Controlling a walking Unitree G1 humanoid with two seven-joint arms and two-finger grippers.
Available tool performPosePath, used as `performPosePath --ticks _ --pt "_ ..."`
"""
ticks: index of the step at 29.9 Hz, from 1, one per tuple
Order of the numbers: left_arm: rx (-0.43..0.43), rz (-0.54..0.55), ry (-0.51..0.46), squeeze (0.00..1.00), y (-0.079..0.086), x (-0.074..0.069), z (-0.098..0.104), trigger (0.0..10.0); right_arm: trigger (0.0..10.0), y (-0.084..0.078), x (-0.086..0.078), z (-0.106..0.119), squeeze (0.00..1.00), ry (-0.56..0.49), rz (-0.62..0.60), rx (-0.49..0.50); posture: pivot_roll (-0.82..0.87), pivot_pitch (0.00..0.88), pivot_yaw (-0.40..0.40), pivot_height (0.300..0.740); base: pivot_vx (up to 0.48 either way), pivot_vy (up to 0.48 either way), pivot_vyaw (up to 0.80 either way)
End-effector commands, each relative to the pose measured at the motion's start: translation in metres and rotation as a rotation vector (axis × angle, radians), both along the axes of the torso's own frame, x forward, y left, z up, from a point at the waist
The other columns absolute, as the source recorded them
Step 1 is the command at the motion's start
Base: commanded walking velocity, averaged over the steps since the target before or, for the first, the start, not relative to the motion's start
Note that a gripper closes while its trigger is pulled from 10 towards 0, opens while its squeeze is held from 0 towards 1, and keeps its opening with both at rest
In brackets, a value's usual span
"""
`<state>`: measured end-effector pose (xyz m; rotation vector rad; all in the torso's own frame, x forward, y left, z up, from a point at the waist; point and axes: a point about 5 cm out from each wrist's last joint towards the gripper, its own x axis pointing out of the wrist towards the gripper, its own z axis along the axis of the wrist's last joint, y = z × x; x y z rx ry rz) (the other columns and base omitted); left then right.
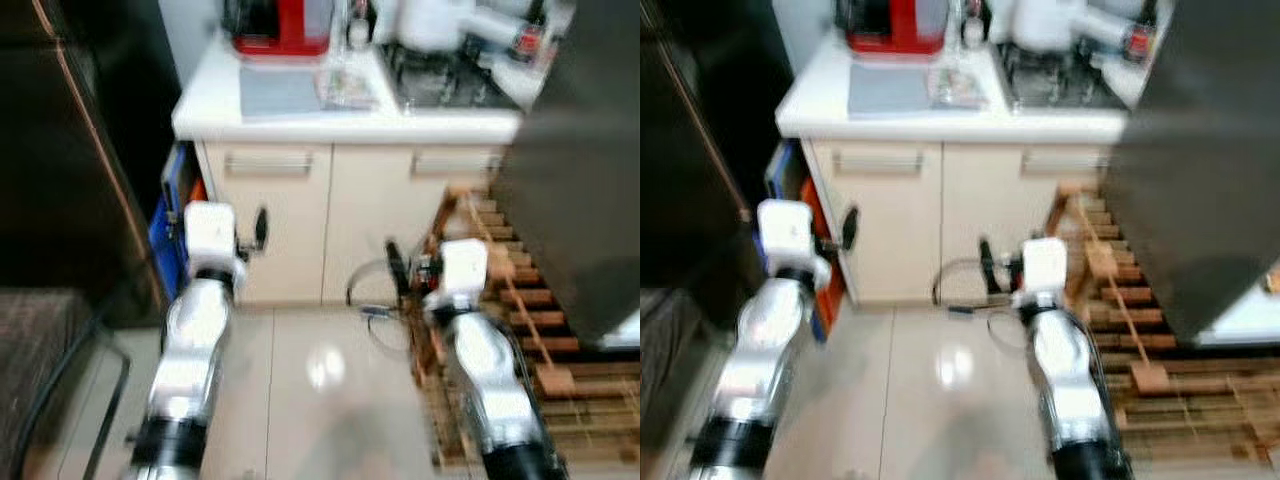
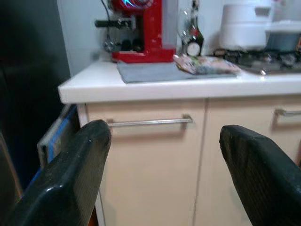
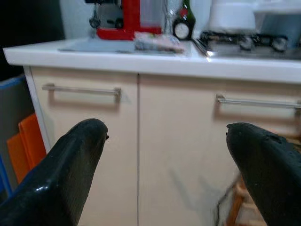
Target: Restocking fridge
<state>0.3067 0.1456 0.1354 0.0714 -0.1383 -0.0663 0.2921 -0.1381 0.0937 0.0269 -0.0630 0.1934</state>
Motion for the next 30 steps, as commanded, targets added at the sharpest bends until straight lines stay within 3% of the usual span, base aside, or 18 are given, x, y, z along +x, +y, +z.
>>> performPosePath --ticks 1,30 --pt "0.007 0.007 -0.035 0.00 0.002 0.000 0.008 10.0 10.0 0.004 0.004 0.007 0.00 -0.027 0.014 0.009 -0.06 0.000 -0.012 0.740 0.461 0.000 0.00" --pt "0.017 -0.056 -0.118 0.00 -0.003 0.004 0.024 10.0 10.0 0.003 0.005 0.016 0.00 -0.067 0.007 0.007 -0.07 0.000 -0.012 0.740 0.475 0.000 0.00"
